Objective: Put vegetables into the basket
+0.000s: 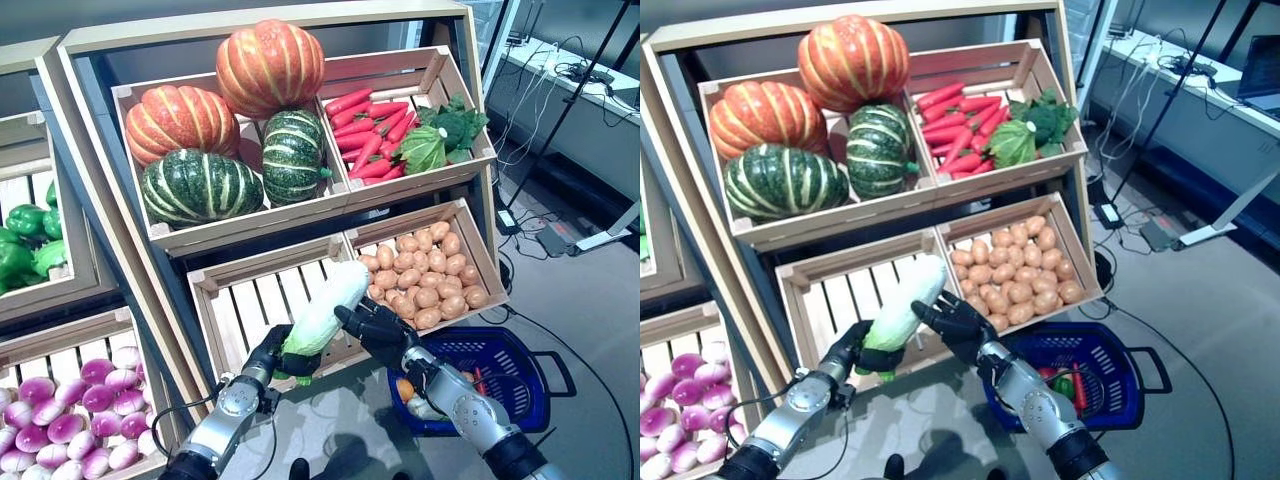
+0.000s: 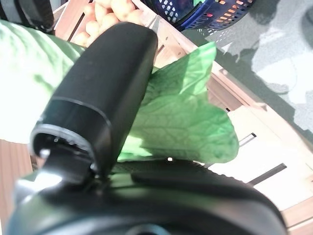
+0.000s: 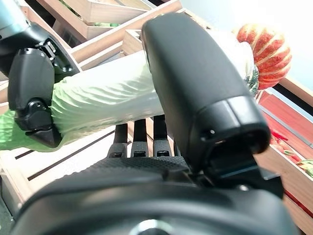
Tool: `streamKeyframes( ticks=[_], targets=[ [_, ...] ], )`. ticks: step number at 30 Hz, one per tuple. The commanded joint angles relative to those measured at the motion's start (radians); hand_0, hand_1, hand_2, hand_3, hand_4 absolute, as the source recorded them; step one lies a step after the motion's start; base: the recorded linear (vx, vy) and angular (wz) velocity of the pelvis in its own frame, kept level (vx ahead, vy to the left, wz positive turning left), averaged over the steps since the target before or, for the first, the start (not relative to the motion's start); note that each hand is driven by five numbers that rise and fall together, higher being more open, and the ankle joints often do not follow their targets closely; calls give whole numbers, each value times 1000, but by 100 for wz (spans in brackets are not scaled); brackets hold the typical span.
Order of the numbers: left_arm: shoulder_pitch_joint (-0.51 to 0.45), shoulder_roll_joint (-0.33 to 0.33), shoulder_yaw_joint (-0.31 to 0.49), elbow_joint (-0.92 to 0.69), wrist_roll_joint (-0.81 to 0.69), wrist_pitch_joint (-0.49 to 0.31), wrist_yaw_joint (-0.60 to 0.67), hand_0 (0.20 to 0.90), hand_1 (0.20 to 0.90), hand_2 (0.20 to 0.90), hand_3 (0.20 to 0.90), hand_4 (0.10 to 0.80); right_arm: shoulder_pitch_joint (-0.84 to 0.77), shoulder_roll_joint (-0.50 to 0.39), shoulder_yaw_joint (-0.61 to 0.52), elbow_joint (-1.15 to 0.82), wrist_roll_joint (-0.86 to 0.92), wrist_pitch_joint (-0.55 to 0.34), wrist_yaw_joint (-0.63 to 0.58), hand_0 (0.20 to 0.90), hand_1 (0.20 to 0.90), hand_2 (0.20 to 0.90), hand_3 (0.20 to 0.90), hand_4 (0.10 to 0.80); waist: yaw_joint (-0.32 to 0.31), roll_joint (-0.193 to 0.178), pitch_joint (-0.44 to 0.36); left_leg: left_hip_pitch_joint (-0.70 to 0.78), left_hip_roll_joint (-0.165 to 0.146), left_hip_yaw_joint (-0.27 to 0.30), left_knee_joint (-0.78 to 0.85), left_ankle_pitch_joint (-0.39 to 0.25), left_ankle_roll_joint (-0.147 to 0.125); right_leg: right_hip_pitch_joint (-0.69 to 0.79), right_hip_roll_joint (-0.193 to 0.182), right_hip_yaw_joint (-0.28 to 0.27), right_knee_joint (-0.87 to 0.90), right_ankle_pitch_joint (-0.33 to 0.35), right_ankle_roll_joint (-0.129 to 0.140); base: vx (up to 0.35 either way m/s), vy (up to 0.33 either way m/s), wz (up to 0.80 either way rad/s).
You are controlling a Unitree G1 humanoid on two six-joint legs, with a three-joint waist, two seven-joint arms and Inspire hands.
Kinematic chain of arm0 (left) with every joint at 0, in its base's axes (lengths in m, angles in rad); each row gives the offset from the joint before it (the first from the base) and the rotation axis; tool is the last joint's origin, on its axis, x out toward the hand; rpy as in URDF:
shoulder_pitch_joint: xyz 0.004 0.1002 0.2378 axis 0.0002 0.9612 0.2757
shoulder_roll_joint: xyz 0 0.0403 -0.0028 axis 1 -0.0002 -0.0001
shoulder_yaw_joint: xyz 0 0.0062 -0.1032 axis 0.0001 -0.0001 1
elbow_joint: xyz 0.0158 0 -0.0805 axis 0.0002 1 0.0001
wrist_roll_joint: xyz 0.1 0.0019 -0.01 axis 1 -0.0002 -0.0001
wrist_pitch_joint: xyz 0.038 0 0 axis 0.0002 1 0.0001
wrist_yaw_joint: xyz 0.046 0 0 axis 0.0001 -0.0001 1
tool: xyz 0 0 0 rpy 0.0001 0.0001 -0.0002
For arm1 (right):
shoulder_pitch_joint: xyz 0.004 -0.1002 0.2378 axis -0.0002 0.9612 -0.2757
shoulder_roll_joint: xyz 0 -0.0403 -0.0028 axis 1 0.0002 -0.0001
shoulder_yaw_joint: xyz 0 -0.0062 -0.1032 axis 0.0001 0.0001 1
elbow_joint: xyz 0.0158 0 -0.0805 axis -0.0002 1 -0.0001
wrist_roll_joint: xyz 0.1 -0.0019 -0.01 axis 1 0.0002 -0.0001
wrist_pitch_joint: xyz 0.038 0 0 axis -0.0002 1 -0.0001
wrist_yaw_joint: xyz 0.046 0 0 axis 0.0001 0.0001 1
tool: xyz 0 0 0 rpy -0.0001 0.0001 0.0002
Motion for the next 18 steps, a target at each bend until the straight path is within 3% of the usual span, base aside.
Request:
streamKeyframes(
  ticks=[1, 12, 13, 14, 15, 18],
  targets=[
    [-187, -17, -41, -30, 16, -68, -6, 300, 300, 300, 300, 400, -93, 137, 10, -157, 118, -57, 164, 300, 300, 300, 300, 400, 14, -35, -12, 23, -9, -2, 2, -71, -14, 32, -64, -28, 5, 6, 34, 0, 0, 0],
    [-193, -20, -49, -25, 9, -72, -8, 300, 300, 300, 300, 400, -98, 143, 6, -151, 124, -71, 166, 300, 300, 300, 300, 400, 14, -35, -11, 24, -9, -1, 2, -71, -13, 32, -65, -25, 5, 7, 34, 0, 0, 0],
    [-193, -21, -49, -24, -1, -70, -4, 418, 418, 418, 418, 478, -99, 142, 8, -151, 126, -74, 164, 300, 300, 300, 300, 400, 14, -35, -12, 25, -10, -2, 2, -72, -12, 34, -65, -24, 5, 6, 34, 0, 0, 0],
    [-193, -23, -48, -24, -5, -67, -4, 418, 418, 418, 418, 478, -99, 144, 8, -151, 126, -74, 163, 300, 300, 300, 300, 400, 14, -35, -12, 26, -9, -2, 2, -72, -12, 34, -65, -24, 5, 6, 34, 0, 0, 0],
    [-192, -25, -46, -22, -8, -68, -10, 900, 900, 900, 900, 800, -97, 148, 4, -154, 126, -75, 160, 300, 300, 300, 300, 400, 13, -36, -13, 27, -9, -1, 2, -72, -12, 35, -65, -23, 5, 7, 34, 0, 0, 0],
    [-186, -24, -39, -28, -15, -72, -26, 900, 900, 900, 900, 800, -90, 143, -5, -157, 125, -91, 162, 300, 300, 300, 300, 400, 13, -36, -14, 28, -8, -2, 2, -72, -13, 36, -65, -23, 5, 7, 35, 0, 0, 0]
  ],
)
